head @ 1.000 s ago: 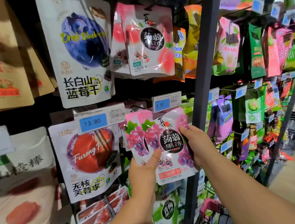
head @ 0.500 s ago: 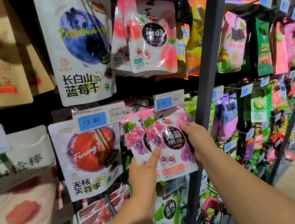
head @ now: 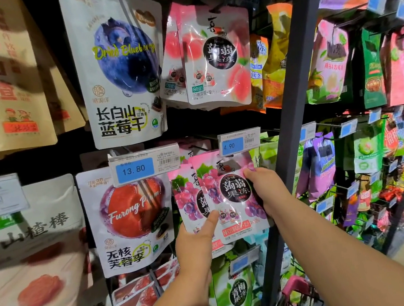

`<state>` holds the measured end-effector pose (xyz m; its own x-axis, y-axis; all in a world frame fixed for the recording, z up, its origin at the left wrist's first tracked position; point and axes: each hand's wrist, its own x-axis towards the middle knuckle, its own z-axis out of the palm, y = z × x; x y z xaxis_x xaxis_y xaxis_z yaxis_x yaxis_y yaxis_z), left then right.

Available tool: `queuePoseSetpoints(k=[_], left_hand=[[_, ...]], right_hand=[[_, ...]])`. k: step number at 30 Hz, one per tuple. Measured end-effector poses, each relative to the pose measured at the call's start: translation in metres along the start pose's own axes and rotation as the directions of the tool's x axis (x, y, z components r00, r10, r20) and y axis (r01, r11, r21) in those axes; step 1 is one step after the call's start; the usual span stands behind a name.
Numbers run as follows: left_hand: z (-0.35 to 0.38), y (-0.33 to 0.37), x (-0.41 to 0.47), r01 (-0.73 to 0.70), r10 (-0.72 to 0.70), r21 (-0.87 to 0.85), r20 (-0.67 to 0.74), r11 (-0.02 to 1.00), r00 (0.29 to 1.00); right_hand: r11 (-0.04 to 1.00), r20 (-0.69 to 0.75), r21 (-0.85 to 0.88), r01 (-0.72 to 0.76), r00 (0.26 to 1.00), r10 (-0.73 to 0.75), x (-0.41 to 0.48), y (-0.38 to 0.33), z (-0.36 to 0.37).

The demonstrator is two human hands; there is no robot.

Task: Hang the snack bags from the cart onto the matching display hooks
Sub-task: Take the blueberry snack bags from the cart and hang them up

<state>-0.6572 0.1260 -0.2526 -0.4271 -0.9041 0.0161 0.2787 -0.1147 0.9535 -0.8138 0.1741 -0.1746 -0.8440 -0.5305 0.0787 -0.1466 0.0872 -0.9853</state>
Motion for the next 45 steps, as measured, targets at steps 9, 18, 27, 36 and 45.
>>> queuePoseSetpoints(k=[9, 18, 27, 36, 45], left_hand=[[-0.045, -0.015, -0.015, -0.008, 0.013, 0.195, -0.023, 0.981, 1.0], [-0.067, -0.01, -0.034, -0.066, 0.082, 0.265, -0.052, 0.962, 0.995], [-0.079, -0.008, -0.057, -0.131, 0.138, 0.234, -0.013, 0.963, 0.99], [-0.042, -0.01, -0.048, -0.107, 0.084, 0.14, 0.161, 0.984, 0.983], [-0.006, -0.006, -0.033, -0.046, 0.027, 0.06, 0.289, 0.997, 0.957]], right_hand=[[0.999, -0.032, 0.037, -0.021, 0.999, 0.022, 0.012, 0.007, 0.022], [0.997, -0.017, 0.081, -0.017, 1.0, 0.018, 0.005, 0.024, 0.026], [0.993, -0.114, -0.104, -0.054, 0.993, 0.042, -0.004, 0.044, 0.018], [0.96, 0.456, 0.222, -0.169, 0.889, 0.051, -0.072, 0.047, 0.011], [0.955, 0.461, 0.277, -0.108, 0.887, -0.034, -0.078, 0.071, -0.014]])
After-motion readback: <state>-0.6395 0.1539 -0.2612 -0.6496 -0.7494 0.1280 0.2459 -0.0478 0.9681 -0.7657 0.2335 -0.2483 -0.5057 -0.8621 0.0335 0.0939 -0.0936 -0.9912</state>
